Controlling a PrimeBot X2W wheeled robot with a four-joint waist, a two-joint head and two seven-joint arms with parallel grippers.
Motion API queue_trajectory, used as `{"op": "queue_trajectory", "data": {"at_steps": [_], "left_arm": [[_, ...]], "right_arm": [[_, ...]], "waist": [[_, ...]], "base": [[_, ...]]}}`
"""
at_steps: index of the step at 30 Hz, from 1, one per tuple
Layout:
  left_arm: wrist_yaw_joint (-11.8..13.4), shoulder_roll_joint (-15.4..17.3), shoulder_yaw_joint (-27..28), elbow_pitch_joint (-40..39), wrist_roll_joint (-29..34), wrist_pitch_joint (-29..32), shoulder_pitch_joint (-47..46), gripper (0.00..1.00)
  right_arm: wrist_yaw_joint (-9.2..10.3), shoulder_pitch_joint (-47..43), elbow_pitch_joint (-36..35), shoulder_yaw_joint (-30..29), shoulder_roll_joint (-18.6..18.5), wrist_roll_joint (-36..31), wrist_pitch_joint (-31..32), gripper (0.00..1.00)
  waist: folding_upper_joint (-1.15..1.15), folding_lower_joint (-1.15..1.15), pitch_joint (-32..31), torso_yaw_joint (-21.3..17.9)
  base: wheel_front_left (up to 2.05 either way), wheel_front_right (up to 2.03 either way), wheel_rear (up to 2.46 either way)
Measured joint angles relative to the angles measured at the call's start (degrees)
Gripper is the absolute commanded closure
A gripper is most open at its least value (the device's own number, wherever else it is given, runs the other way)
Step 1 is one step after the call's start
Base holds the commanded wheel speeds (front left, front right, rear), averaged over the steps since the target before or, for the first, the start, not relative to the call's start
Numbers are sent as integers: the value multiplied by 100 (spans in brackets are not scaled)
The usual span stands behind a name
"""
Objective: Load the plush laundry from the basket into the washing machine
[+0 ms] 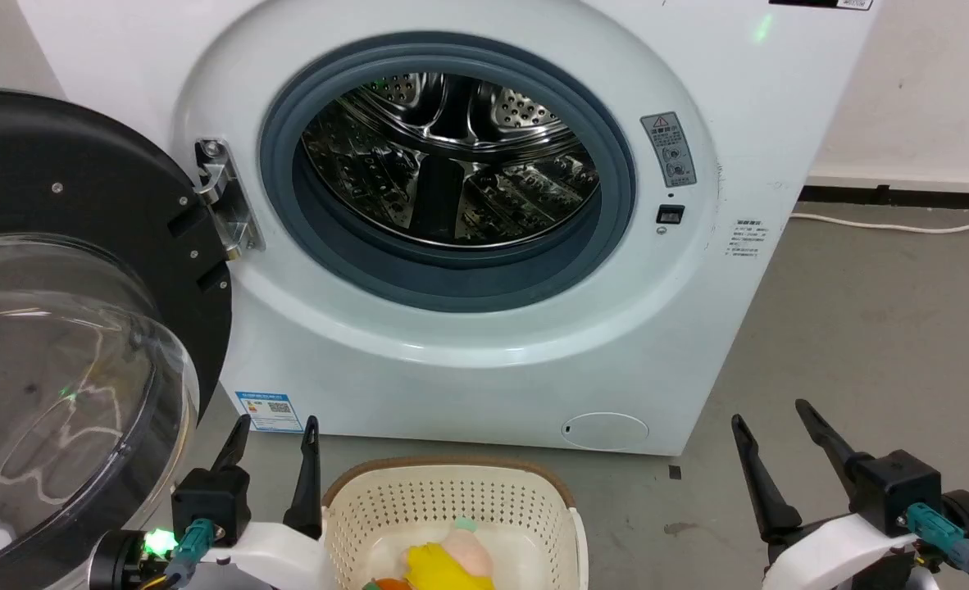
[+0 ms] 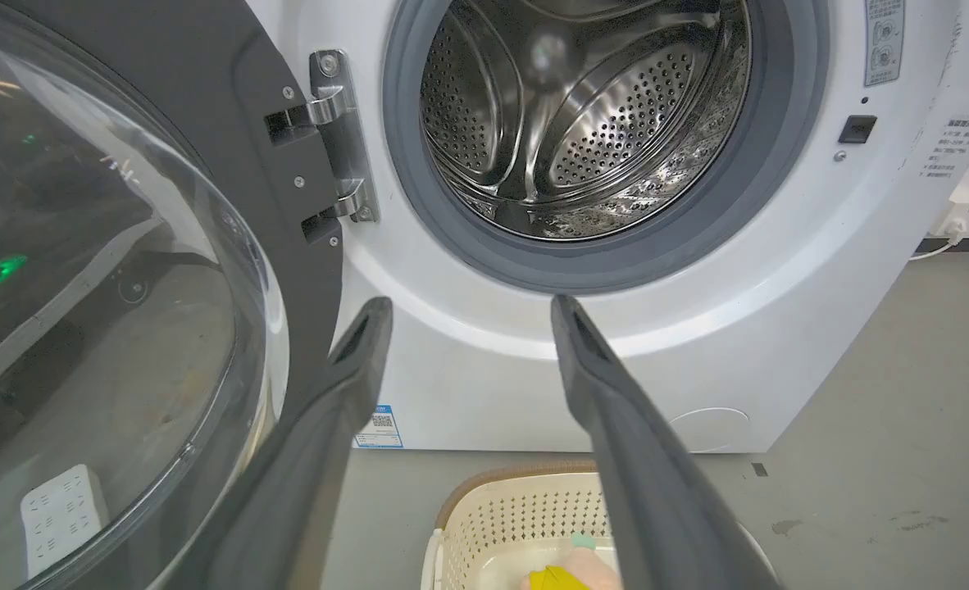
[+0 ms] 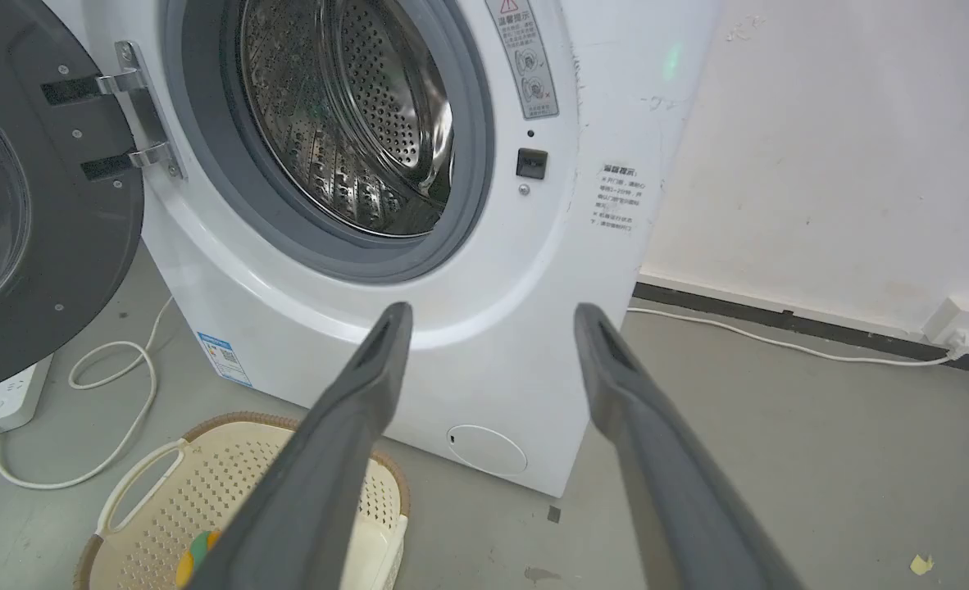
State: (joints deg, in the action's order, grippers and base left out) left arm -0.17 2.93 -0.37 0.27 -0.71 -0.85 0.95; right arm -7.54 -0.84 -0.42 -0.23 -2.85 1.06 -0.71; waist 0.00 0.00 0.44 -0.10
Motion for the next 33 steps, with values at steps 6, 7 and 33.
{"op": "queue_trajectory", "data": {"at_steps": [6, 7, 33], "left_arm": [[-51, 90, -26, 0, -97, -77, 1, 0], [-51, 123, -37, 0, -111, -79, 1, 0], [-204, 1206, -933, 689, -742, -383, -554, 0]], "right_arm": [[0, -1, -76, -26, 1, 16, -97, 0], [0, -1, -97, -26, 0, 36, -100, 0], [0, -40, -515, 31, 0, 353, -403, 0]], "waist": [[0, 0, 106, -34], [0, 0, 132, -42], [0, 1, 1289, -464]], "base": [[0, 0, 0], [0, 0, 0], [0, 0, 0]]}}
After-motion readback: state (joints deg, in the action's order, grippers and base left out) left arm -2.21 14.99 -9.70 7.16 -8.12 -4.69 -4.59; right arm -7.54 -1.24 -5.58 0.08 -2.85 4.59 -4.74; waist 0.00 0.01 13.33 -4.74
